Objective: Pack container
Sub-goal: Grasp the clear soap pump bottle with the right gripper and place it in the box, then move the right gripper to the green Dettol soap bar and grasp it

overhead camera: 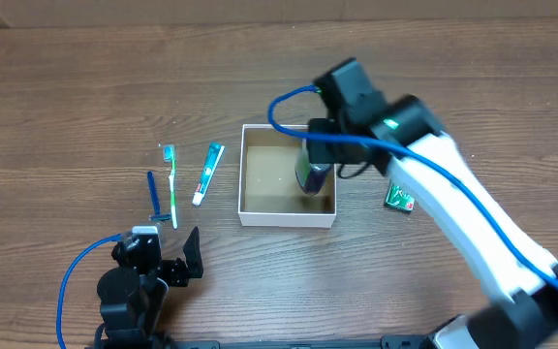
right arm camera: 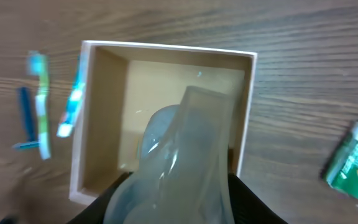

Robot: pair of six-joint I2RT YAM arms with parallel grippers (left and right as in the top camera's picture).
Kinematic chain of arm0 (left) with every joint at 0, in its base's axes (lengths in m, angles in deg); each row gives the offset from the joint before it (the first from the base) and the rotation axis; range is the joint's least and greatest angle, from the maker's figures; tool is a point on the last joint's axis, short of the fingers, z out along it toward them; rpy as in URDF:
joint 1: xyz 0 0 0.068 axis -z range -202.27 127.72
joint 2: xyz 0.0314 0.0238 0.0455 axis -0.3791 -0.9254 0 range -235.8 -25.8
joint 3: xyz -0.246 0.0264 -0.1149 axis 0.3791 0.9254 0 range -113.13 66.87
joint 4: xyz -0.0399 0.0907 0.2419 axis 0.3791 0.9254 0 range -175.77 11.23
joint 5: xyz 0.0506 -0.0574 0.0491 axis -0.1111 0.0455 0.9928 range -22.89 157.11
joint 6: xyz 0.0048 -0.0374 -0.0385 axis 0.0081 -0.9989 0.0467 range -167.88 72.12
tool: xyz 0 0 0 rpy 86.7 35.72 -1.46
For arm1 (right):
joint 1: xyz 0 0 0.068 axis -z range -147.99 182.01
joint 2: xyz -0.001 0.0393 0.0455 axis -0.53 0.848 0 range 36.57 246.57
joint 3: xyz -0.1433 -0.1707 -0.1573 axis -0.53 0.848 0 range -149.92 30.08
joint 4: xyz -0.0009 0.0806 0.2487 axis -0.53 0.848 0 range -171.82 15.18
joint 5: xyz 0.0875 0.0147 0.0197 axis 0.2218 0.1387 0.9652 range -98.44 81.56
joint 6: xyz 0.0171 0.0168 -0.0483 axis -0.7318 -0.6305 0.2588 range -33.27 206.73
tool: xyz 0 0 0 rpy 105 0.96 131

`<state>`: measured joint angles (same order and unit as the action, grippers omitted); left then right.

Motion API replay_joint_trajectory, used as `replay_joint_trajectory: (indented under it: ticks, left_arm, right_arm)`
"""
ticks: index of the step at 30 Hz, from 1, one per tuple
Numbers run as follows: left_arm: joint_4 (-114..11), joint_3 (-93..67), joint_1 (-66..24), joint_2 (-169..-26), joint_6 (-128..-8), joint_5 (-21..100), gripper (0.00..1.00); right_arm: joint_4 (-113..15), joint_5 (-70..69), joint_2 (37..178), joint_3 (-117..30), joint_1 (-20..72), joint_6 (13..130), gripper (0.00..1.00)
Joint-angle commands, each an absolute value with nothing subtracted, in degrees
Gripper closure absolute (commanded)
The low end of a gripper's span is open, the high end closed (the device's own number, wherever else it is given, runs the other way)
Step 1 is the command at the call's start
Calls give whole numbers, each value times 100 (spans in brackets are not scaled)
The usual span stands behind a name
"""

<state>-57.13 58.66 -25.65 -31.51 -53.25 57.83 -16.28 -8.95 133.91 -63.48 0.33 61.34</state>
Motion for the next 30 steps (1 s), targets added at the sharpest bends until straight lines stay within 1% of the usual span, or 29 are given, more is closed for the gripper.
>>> replay_joint_trajectory:
  ticks: [1,2,4,5,6,8,9,10,11,13,15,17,18,20,25,27,30]
  left_arm:
    - [-5730,5888,-2541,-3092,-5255,5700,0]
    - [-5730,5888,-2541,-3092,-5255,5700,0]
    - [-5730,5888,-2541,-3092,-5255,5700,0]
    - [-5730,5888,-2541,-3092,-5257,5700,0]
    - [-5730,5888,-2541,-3092,-5255,5700,0]
    - [-5730,5888,-2541,-3092,-5257,5700,0]
    - [-5730,5888,-2541,-3092,-5255,5700,0]
    - [-5730,5888,-2541,-3092,-5255,5700,0]
    - [-5730,5888,-2541,-3092,-5255,5700,0]
    - [-5730,5888,-2541,-3092,-5255,5700,0]
    - [-5730,5888,-2541,-3092,-5255,5700,0]
    - [-5730,5888,-2541,-3092,-5255,5700,0]
    - [-5730,5888,-2541,-3092,-5257,5700,0]
    - [-5730,5888,-2541,-3092,-5257,5700,0]
    - [-5730,5888,-2541,-3092,-5255,5700,0]
    - [-5730,5888,-2541,-3092,-5255,5700,0]
    - [-5730,5888,-2541,-3092,-5255,5700,0]
  right_arm:
    - [-1890,-1083,13815,-6372,140,6158,55]
    - [-1991,-1131,13890,-6372,155,6158,49]
    - [-2168,-1247,13920,-6372,183,6160,46]
    - [-2223,-1245,13890,-6387,188,6162,39]
    - [-2192,-1243,13859,-6433,188,6162,30]
    - [-1945,-1225,13710,-6584,188,6162,23]
    - [-1788,-1234,13581,-6667,188,6162,21]
    - [-1495,-1304,13275,-6774,205,6156,10]
    - [-1322,-1372,13042,-6794,280,6138,6]
    - [-1051,-1374,12701,-6794,562,6119,2]
    - [-671,-1313,12419,-6791,1244,6116,1]
    - [-444,-1079,12447,-6730,1912,6125,1]
    - [-409,-978,12510,-6588,2249,6147,2]
    - [-505,-963,12657,-6188,2642,6145,3]
    - [-1718,-963,13129,-4494,2964,6145,3]
    - [-2057,-961,13299,-4162,2962,6140,2]
    - [-2450,-959,13695,-3769,2964,6119,4]
